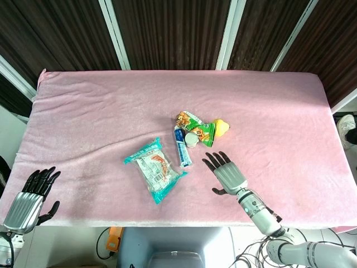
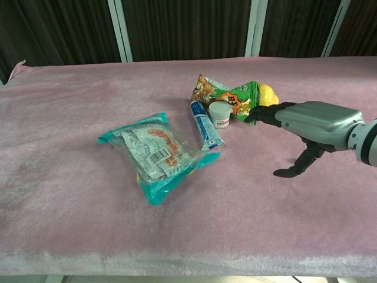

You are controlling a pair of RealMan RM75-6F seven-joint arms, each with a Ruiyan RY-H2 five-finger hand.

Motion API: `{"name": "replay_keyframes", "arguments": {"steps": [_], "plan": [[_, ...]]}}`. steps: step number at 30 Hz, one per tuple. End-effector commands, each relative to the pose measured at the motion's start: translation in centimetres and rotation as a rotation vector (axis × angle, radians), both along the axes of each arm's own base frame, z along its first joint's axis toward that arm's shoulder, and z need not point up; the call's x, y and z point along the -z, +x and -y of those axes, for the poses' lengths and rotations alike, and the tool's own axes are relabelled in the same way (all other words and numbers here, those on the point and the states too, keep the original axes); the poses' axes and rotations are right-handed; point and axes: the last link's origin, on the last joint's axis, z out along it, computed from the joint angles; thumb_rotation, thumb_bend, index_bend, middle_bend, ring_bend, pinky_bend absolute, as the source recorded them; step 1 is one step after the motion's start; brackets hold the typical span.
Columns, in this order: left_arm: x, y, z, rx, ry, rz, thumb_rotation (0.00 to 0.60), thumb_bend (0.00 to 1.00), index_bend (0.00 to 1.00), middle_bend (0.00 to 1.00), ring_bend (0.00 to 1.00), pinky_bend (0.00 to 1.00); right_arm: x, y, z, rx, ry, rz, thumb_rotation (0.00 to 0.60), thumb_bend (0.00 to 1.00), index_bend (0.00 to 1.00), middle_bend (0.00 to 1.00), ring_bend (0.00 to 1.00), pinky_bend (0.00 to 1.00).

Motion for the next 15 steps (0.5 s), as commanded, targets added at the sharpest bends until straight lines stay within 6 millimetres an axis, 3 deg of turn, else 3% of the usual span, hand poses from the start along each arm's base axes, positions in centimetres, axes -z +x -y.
{"name": "replay_keyframes", "arguments": {"steps": [1, 6, 15], "plan": [[0.0, 0.0, -0.1, 0.004, -0.002, 0.003, 0.600, 0.40, 0.00, 0.00, 0.00, 0.04, 0.1, -0.1, 0.0, 0.002, 0.001, -0.010, 0.600, 0.33, 0.22, 0.00, 0.00, 0.00], [-0.1, 0.0, -0.2, 0.005, -0.004, 0.007, 0.600, 0.40, 0.00, 0.00, 0.00, 0.04, -0.1, -0.9, 0.4, 0.012, -0.012, -0.042, 0.600, 0.33, 0.25, 0.00, 0.00, 0.00], [-0.1, 0.0, 0.0, 0.009, -0.007, 0.007, 0.600, 0.40, 0.00, 0.00, 0.00, 0.04, -2.3, -4.8, 1.3, 0.082, -0.068, -0.124, 0.600, 0.33, 0.36, 0.00, 0.00, 0.00]]}}
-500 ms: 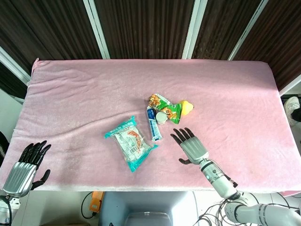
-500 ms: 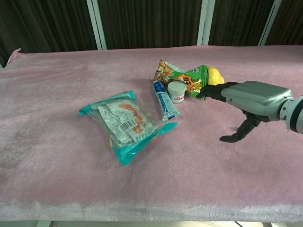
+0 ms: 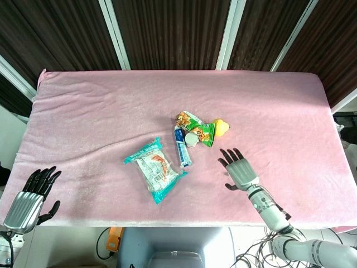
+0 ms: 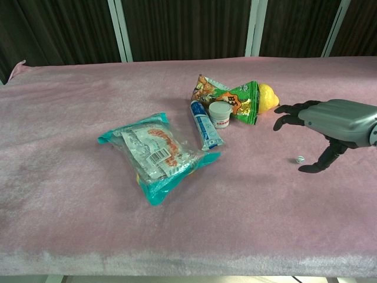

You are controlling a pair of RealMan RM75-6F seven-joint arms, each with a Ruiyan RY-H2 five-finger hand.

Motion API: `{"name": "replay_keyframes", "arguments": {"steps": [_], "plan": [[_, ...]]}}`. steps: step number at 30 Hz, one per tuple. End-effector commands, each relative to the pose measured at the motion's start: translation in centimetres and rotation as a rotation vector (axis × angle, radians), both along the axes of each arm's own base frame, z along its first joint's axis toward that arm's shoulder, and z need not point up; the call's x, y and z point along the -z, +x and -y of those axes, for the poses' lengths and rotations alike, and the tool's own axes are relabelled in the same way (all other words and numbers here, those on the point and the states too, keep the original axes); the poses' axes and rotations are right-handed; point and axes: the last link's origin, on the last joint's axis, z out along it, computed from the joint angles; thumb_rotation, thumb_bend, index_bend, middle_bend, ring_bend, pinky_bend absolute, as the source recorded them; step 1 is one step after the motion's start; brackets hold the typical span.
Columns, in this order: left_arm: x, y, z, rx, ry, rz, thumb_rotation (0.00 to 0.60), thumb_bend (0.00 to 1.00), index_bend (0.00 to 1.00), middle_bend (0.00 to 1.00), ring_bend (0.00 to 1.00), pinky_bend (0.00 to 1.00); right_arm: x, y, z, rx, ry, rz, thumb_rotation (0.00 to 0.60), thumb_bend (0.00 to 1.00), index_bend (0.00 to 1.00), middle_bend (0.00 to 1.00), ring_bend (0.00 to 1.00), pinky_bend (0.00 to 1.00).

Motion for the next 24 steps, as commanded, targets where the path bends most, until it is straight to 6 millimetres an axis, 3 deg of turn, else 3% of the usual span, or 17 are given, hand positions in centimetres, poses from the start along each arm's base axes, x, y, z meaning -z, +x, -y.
{"name": "replay_keyframes", "arguments": {"steps": [1, 7, 14, 24], "plan": [[-0.1, -0.1, 0.1, -0.003, 0.001, -0.001, 0.600, 0.40, 0.00, 0.00, 0.00, 0.04, -0.9, -1.5, 0.1, 0.023, -0.013, -0.024, 0.600, 0.33, 0.38, 0.00, 0.00, 0.00], [-0.1, -0.1, 0.4, -0.005, 0.007, -0.003, 0.600, 0.40, 0.00, 0.00, 0.00, 0.04, -0.7, -2.7, 0.3, 0.031, 0.008, -0.041, 0.600, 0.34, 0.53, 0.00, 0.00, 0.00], [-0.3, -0.2, 0.3, -0.012, 0.015, -0.003, 0.600, 0.40, 0.00, 0.00, 0.00, 0.04, 0.9, -2.9, 0.9, 0.029, 0.040, -0.025, 0.600, 0.38, 0.56, 0.00, 0.00, 0.00], [-0.4, -0.4, 0.2, -0.018, 0.017, 0.001, 0.600, 0.40, 0.00, 0.00, 0.00, 0.04, 1.0, -2.5, 1.8, 0.012, 0.022, -0.002, 0.600, 0.43, 0.58, 0.00, 0.00, 0.00]]}}
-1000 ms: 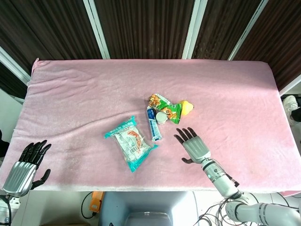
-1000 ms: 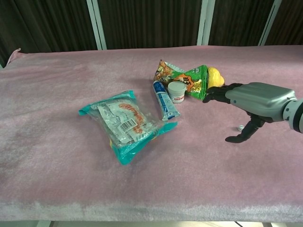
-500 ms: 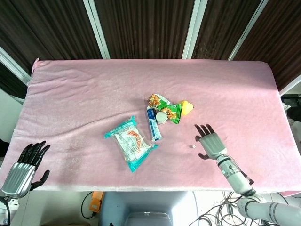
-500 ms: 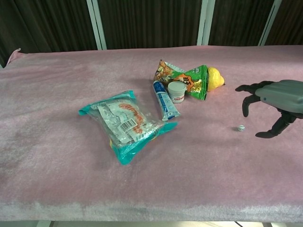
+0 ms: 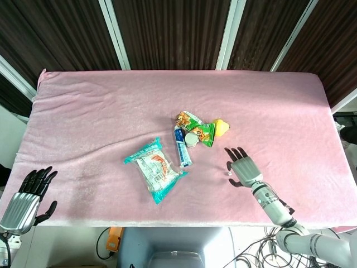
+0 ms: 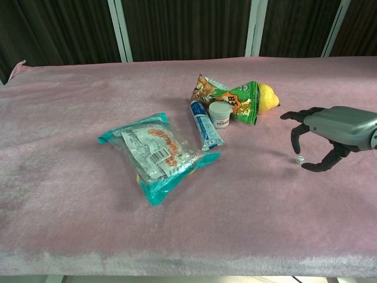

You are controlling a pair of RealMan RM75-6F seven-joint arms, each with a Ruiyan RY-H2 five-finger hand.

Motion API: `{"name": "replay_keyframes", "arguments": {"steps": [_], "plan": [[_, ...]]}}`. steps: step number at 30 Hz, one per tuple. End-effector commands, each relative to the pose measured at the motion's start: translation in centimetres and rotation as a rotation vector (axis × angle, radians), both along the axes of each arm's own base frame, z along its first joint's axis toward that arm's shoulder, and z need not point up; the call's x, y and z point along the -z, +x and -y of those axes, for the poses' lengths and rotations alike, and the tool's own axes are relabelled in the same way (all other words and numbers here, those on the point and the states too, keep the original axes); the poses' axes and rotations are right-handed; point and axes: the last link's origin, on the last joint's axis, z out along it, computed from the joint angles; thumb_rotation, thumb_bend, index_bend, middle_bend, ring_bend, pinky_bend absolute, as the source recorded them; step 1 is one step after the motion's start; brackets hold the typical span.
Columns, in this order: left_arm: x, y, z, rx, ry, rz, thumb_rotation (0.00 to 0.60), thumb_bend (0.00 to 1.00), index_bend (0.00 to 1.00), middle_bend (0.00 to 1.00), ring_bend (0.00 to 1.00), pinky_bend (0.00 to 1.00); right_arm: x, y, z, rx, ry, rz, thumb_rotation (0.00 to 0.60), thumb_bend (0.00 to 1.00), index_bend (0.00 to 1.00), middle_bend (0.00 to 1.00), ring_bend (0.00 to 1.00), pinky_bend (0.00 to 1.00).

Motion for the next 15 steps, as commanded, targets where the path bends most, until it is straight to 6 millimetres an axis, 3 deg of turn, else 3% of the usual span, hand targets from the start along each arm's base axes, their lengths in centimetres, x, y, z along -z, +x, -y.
{"name": "replay_keyframes", "arguments": {"steps": [1, 15], "plan": [[-0.02, -0.02, 0.01, -0.001, 0.000, 0.000, 0.600, 0.40, 0.00, 0.00, 0.00, 0.04, 0.13, 0.10, 0.17, -0.001, 0.001, 0.000, 0.600, 0.43, 0.58, 0.00, 0.00, 0.00], [-0.18, -0.06, -0.03, -0.005, 0.005, 0.004, 0.600, 0.40, 0.00, 0.00, 0.00, 0.04, 0.92, -0.07, 0.36, -0.003, 0.002, -0.025, 0.600, 0.48, 0.67, 0.00, 0.00, 0.00]]}}
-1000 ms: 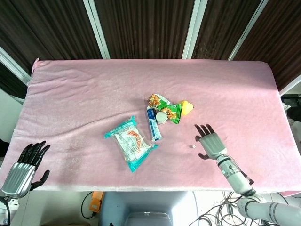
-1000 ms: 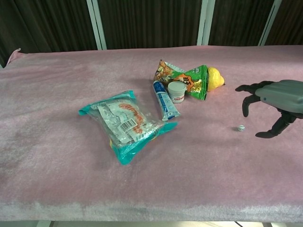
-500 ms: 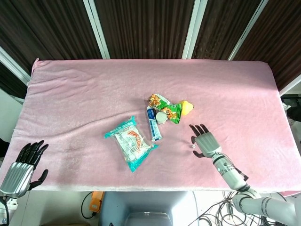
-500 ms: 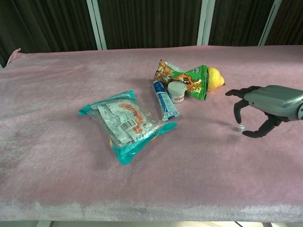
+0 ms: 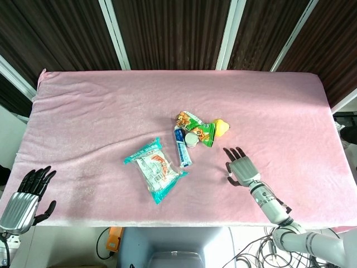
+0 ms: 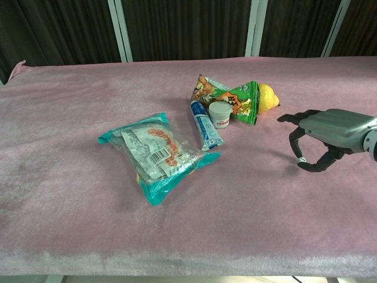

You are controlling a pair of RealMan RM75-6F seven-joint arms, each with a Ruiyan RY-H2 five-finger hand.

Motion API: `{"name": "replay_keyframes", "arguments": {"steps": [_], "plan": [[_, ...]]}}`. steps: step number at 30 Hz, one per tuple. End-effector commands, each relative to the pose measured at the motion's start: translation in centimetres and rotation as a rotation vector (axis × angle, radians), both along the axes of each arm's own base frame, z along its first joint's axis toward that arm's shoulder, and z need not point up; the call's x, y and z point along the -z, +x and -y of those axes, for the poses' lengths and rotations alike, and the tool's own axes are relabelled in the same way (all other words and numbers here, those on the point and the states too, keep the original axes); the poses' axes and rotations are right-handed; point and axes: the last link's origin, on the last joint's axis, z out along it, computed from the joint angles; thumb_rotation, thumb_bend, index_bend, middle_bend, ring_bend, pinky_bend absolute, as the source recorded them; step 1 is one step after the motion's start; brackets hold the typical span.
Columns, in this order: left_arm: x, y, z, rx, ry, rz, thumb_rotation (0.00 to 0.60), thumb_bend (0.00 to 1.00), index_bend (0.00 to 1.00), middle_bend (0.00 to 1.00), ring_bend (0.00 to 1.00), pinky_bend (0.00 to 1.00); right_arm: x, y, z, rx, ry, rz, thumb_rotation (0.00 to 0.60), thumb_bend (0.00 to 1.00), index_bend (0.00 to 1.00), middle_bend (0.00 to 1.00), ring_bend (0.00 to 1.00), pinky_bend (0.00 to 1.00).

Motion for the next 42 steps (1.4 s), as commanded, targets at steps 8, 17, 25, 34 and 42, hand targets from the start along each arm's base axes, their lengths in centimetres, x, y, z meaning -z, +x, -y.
{"name": "replay_keyframes", "arguments": {"steps": [8, 17, 25, 34, 42], "plan": [[-0.2, 0.0, 0.1, 0.002, 0.004, 0.005, 0.600, 0.40, 0.00, 0.00, 0.00, 0.04, 0.1, -0.1, 0.0, 0.002, -0.002, -0.017, 0.600, 0.50, 0.69, 0.00, 0.00, 0.00], [-0.3, -0.1, 0.0, 0.001, 0.005, 0.008, 0.600, 0.40, 0.00, 0.00, 0.00, 0.04, -2.3, 2.9, -0.4, -0.062, -0.067, 0.110, 0.600, 0.51, 0.69, 0.00, 0.00, 0.00], [-0.2, -0.1, 0.0, -0.003, 0.002, 0.006, 0.600, 0.40, 0.00, 0.00, 0.00, 0.04, -6.9, 6.2, -2.3, -0.127, -0.132, 0.294, 0.600, 0.45, 0.41, 0.00, 0.00, 0.00], [-0.1, -0.1, 0.0, -0.005, 0.000, 0.006, 0.600, 0.40, 0.00, 0.00, 0.00, 0.04, -11.2, 5.1, -2.7, -0.029, -0.210, 0.387, 0.600, 0.13, 0.00, 0.00, 0.00, 0.00], [-0.2, -0.1, -0.1, -0.007, 0.006, 0.007, 0.600, 0.40, 0.00, 0.00, 0.00, 0.04, -15.2, 0.2, -7.4, -0.035, -0.370, 0.339, 0.600, 0.13, 0.00, 0.00, 0.00, 0.00]]}}
